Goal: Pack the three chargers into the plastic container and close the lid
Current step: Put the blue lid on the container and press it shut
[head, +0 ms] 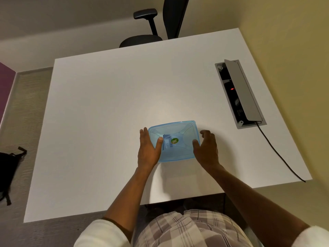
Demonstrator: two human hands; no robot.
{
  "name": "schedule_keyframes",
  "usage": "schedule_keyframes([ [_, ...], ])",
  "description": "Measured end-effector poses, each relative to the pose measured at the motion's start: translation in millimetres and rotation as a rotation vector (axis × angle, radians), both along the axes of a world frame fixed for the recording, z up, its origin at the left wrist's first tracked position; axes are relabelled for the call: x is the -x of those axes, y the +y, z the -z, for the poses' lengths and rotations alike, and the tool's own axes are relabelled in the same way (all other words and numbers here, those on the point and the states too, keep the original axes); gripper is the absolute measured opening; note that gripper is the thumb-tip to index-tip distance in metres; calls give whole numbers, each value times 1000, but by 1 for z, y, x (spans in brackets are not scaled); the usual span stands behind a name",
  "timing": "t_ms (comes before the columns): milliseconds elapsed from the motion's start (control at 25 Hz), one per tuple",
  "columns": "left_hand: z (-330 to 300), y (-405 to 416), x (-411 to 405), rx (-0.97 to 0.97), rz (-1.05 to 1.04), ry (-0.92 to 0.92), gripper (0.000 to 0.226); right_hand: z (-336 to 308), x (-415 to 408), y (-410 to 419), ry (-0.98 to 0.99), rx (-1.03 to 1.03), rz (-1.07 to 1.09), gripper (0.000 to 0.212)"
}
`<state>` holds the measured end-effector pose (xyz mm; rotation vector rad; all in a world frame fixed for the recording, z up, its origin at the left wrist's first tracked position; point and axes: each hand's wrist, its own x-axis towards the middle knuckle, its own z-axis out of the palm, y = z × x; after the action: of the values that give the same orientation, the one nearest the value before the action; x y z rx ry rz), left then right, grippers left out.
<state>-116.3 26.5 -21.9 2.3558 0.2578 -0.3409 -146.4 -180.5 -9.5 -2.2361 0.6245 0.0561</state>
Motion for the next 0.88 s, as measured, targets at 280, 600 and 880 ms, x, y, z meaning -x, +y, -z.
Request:
schedule_keyframes([
  [280, 3, -7, -9, 67, -21, 33, 90, 15, -21, -9, 52, 30, -44, 44],
  [600, 5, -8, -7, -15, 93, -19, 86, 21, -18, -10, 40, 90, -84, 48],
  [880, 16, -21, 8, -258, 221, -49, 87, 26, -6, 9, 5, 281, -182, 54],
])
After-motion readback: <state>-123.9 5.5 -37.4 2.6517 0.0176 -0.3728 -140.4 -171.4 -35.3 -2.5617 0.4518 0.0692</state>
